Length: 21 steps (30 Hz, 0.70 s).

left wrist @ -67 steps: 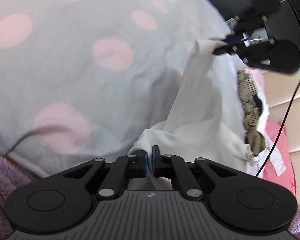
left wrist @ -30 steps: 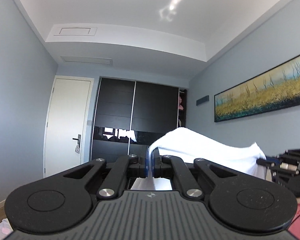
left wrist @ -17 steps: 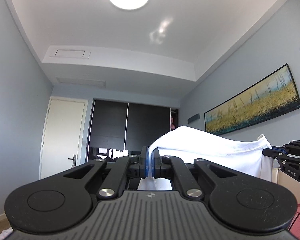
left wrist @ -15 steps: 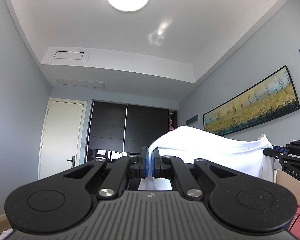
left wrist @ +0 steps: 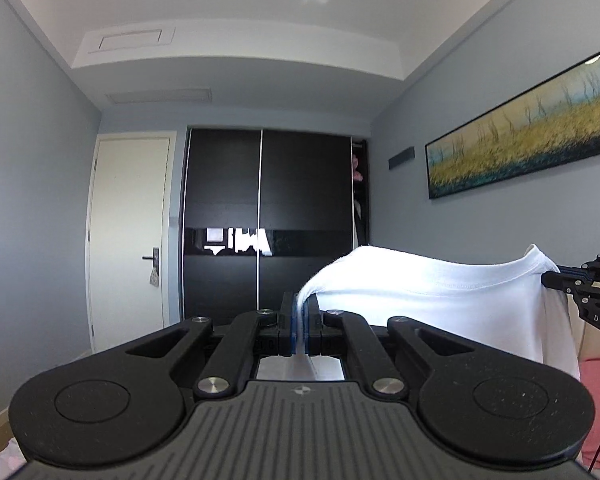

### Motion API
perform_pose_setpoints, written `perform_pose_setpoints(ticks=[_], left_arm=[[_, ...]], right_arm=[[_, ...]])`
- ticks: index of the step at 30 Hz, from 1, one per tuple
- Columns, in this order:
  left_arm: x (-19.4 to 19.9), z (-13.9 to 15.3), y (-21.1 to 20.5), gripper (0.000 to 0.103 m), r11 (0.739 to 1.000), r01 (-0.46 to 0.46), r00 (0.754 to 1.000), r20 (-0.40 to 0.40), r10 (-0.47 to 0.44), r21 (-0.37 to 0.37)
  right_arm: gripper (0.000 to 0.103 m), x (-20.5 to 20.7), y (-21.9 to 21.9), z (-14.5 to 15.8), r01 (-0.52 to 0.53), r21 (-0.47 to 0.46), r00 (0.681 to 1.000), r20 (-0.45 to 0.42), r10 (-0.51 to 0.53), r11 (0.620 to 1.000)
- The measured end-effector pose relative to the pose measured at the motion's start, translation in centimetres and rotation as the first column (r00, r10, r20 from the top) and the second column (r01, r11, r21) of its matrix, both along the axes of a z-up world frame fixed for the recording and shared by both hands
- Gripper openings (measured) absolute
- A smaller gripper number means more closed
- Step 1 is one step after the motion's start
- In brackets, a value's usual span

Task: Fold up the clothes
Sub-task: 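Lift the white shirt up by both shoulders with both tools, then lower the shirt onto the bed and open both tools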

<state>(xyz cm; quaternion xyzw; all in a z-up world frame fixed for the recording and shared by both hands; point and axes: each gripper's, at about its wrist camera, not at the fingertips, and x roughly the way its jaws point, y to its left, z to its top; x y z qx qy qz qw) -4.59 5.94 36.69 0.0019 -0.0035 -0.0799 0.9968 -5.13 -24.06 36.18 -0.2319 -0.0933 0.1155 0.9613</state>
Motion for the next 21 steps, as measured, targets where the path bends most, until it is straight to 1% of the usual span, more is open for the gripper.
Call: perform_pose_setpoints(ticks=[2,5,7,9,12,15,18,21], left_arm=[[4.3,-1.8,0.2,0.001,1.000,-0.005,0.998,-0.070,0.006,0.007],[11.2,-5.1,0.5,0.001,1.000,-0.013,0.985,-0.172,0.017,0.026],[15.8,-7.6,0.6,0.001,0.999,-0.018,0.973,-0.230,0.027,0.041],[20.2,-10.4,0.7,0.001,0.998,-0.023,0.955,-0.293,0.037,0.050],[26.9,-14.9,0.9,0.001,0.996,-0.033,0.917,-0.394,0.063,0.083],[32.9,-19.9,1.3,0.001,0.991,-0.040,0.870,-0.484,0.096,0.124],[37.6,-25.0,1.7,0.002,0.987,-0.048,0.816,-0.564,0.126,0.152],[41.1,-30.1,2.1,0.001,0.988,-0.040,0.763,-0.633,0.128,0.152]], right_arm=[[0.005,3.7,0.7,-1.4,0.016,-0.003,0.998,-0.060,-0.016,1.000],[0.005,10.1,1.6,-4.4,0.039,-0.020,0.986,-0.160,-0.041,0.999],[0.005,14.5,2.2,-6.6,0.054,-0.039,0.973,-0.224,-0.062,0.998],[0.005,19.0,2.9,-9.3,0.066,-0.057,0.952,-0.297,-0.080,0.996],[0.005,25.6,3.7,-13.7,0.079,-0.084,0.914,-0.391,-0.106,0.993],[0.005,31.7,4.7,-18.2,0.087,-0.101,0.876,-0.466,-0.124,0.991],[0.005,37.0,5.8,-22.9,0.090,-0.109,0.828,-0.544,-0.135,0.990],[0.006,41.4,6.8,-27.4,0.099,-0.106,0.776,-0.615,-0.143,0.989]])
